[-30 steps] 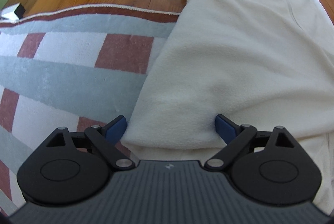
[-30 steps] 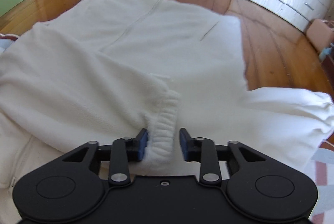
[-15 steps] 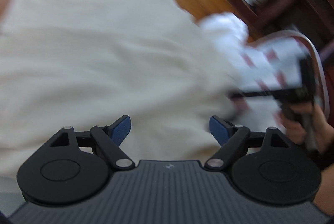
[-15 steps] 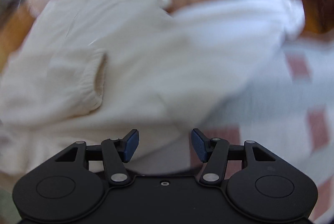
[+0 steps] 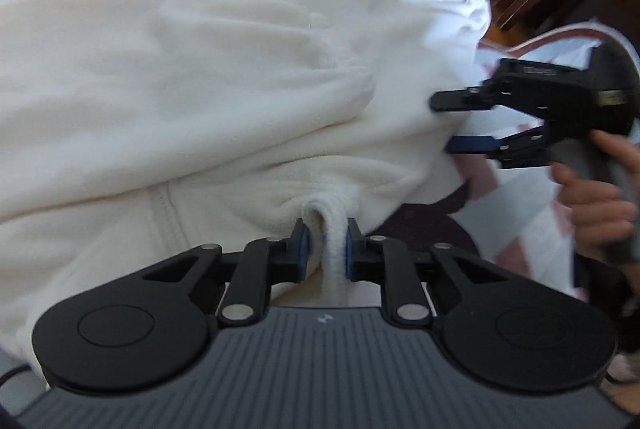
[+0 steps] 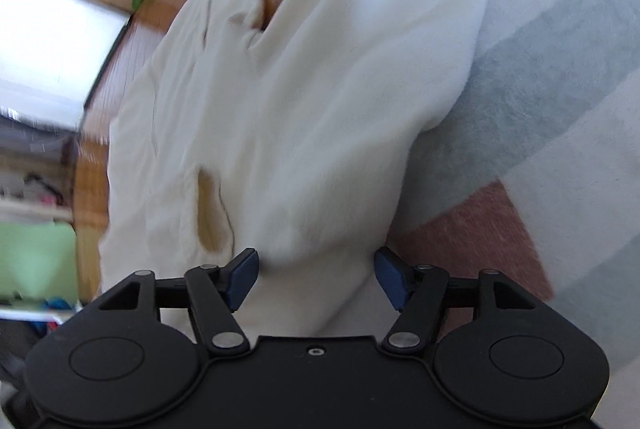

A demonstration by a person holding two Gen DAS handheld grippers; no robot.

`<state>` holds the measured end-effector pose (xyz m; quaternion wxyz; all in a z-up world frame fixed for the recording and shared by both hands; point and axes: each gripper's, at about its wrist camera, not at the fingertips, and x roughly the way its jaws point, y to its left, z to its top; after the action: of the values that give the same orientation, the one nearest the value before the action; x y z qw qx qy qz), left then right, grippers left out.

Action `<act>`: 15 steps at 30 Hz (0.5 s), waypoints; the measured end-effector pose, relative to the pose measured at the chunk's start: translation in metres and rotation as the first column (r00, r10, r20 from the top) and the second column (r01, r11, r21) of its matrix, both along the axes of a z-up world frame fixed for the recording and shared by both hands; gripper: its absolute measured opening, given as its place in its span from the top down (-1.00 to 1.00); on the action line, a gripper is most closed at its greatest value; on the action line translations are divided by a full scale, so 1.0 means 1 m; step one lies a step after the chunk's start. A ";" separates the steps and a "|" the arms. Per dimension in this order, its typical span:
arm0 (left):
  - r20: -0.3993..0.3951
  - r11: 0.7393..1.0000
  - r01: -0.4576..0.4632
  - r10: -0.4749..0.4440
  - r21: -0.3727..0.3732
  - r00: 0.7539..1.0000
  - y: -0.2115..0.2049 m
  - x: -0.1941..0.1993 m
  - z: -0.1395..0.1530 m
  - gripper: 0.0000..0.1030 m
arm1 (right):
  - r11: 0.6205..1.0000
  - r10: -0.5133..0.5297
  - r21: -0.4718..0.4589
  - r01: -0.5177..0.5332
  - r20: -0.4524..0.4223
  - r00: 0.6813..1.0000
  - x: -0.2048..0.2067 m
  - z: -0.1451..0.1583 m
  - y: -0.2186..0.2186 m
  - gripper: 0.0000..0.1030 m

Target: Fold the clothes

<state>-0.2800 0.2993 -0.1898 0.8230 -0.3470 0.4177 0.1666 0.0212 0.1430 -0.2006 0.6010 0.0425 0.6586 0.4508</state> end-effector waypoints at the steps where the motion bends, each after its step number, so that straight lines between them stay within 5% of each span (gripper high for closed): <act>1: 0.012 1.000 -0.004 0.004 -0.008 1.000 0.000 -0.006 0.004 0.71 | 1.000 -0.021 0.004 0.021 -0.021 1.000 0.005 -0.002 0.000 -0.37; 3: 0.036 1.000 -0.011 0.012 -0.022 0.999 0.000 -0.019 0.011 0.71 | 0.998 -0.063 0.014 0.063 -0.054 0.997 0.014 -0.005 -0.004 -0.38; 7: 0.058 1.000 0.007 -0.007 -0.005 0.998 -0.004 -0.030 0.017 0.71 | 0.995 -0.092 0.050 0.090 0.041 0.995 0.025 0.002 -0.004 -0.30; 8: 0.046 1.000 0.016 -0.016 -0.004 0.999 -0.006 -0.030 0.013 0.71 | 0.994 -0.100 0.060 0.096 0.065 0.993 0.028 0.003 -0.004 0.03; 9: 0.040 1.000 0.027 -0.027 -0.002 0.999 -0.008 -0.029 0.011 0.71 | 0.992 -0.107 0.069 0.101 0.088 0.990 0.030 0.005 -0.004 0.84; 13: 0.016 0.998 0.061 -0.060 -0.015 0.998 -0.011 -0.026 -0.001 0.71 | 0.990 -0.078 0.136 0.036 0.319 0.945 0.028 0.027 -0.011 0.93; 15: -0.010 0.997 0.071 -0.071 -0.023 0.997 -0.012 -0.025 -0.009 0.71 | 0.999 -0.024 0.041 0.009 0.370 0.929 0.022 0.015 -0.005 0.94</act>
<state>-0.3048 0.2873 -0.1993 0.8221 -0.3404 0.4361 0.1346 0.0431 0.1379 -0.1855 0.7172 -0.0261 0.5244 0.4582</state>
